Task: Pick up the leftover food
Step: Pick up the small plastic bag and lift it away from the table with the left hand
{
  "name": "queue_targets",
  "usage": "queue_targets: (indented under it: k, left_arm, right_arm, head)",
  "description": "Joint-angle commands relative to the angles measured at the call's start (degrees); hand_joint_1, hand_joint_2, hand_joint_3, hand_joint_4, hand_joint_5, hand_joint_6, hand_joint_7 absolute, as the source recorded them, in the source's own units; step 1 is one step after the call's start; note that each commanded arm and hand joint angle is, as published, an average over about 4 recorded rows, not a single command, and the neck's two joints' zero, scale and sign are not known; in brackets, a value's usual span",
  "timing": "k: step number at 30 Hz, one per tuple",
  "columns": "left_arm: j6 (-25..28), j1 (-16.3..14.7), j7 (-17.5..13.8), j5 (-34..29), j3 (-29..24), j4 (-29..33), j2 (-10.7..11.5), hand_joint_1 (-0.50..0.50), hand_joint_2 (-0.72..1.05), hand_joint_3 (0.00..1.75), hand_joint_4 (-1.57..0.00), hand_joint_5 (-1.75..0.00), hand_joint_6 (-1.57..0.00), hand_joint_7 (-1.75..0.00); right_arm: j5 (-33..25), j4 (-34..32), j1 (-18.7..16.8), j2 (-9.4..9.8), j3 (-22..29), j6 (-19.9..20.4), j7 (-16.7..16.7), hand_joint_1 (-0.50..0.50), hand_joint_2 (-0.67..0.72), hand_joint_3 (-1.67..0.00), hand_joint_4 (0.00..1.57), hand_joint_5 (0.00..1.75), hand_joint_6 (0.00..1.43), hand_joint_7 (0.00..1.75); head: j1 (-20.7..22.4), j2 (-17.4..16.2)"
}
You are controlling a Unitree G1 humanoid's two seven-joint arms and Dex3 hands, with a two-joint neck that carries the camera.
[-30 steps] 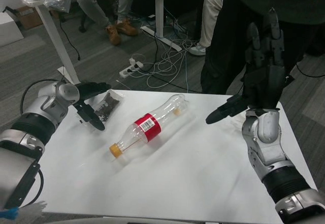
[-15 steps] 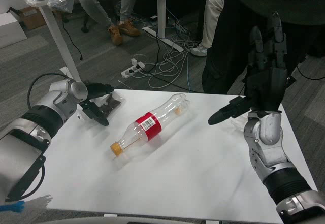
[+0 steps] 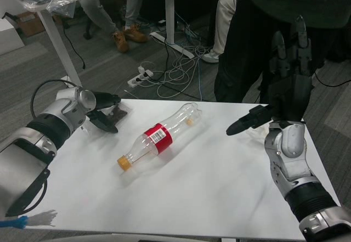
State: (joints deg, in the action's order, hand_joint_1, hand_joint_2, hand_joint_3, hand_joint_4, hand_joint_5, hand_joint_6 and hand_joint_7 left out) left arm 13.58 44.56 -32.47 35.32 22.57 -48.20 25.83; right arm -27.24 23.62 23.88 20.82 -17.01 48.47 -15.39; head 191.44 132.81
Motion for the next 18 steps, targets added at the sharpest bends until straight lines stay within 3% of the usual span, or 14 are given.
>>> queue_targets:
  k: [1,4,5,6,8,12,16,18]
  left_arm:
    - [0.4,-3.4,-3.3,-0.9,2.6,-1.8,-1.4,-0.5,0.91,0.24,-0.24,-0.18,-0.19,-0.12]
    - [0.6,-3.8,-3.5,-1.2,4.3,-1.8,-1.3,-0.5,0.96,0.37,-0.62,-0.92,-0.39,-0.31]
    - [0.7,-4.0,-3.6,-1.3,4.7,-1.7,-1.3,-0.5,0.94,0.44,-0.82,-1.28,-0.49,-0.54]
    - [0.7,-4.1,-3.6,-1.2,4.7,-1.7,-1.3,-0.5,0.91,0.48,-0.95,-1.49,-0.55,-0.73]
    - [0.8,-4.5,-3.7,-1.2,4.5,-1.5,-1.4,-0.5,0.87,0.52,-1.18,-1.75,-0.68,-1.15]
    - [1.0,-5.7,-3.7,-1.0,2.8,0.6,-1.7,-0.5,0.78,0.65,-1.44,-1.75,-0.9,-1.5]
    - [1.0,-7.4,-3.6,-0.5,-1.5,4.1,-1.8,-0.5,0.69,0.87,-1.54,-1.75,-1.05,-1.61]
    - [1.0,-8.3,-3.5,-0.5,-4.2,6.3,-1.9,-0.5,0.69,0.94,-1.56,-1.75,-1.03,-1.61]
  right_arm:
    - [-0.6,0.3,-0.9,0.62,-0.3,1.4,-0.2,-0.44,0.72,0.0,0.0,0.0,0.0,0.0]
    - [-0.9,0.3,-0.9,0.62,-0.4,1.6,-0.1,-0.46,0.72,0.0,0.0,0.0,0.0,0.0]
    - [-0.9,0.4,-0.9,0.62,-0.4,1.6,-0.1,-0.46,0.72,0.0,0.0,0.0,0.0,0.0]
    - [-0.9,0.4,-0.9,0.62,-0.4,1.7,-0.1,-0.46,0.72,0.0,0.0,0.0,0.0,0.0]
    - [-1.0,0.5,-0.9,0.62,-0.4,1.7,-0.1,-0.46,0.72,0.0,0.0,0.0,0.0,0.0]
    - [-1.4,0.6,-0.9,0.62,-0.9,1.8,-0.1,-0.46,0.72,0.0,0.0,0.0,0.0,0.0]
    - [-1.7,0.6,-0.9,0.71,-1.2,2.0,-0.1,-0.46,0.72,0.0,0.0,0.0,0.0,0.0]
    - [-1.8,0.6,-0.9,0.71,-1.3,2.1,-0.1,-0.46,0.72,0.0,0.0,0.0,0.0,0.0]
  head:
    - [0.1,-0.2]
    - [0.2,-0.3]
    - [0.2,-0.3]
    - [0.2,-0.3]
    - [0.3,-0.4]
    - [0.8,-0.5]
    - [0.9,-0.2]
    - [1.0,-0.2]
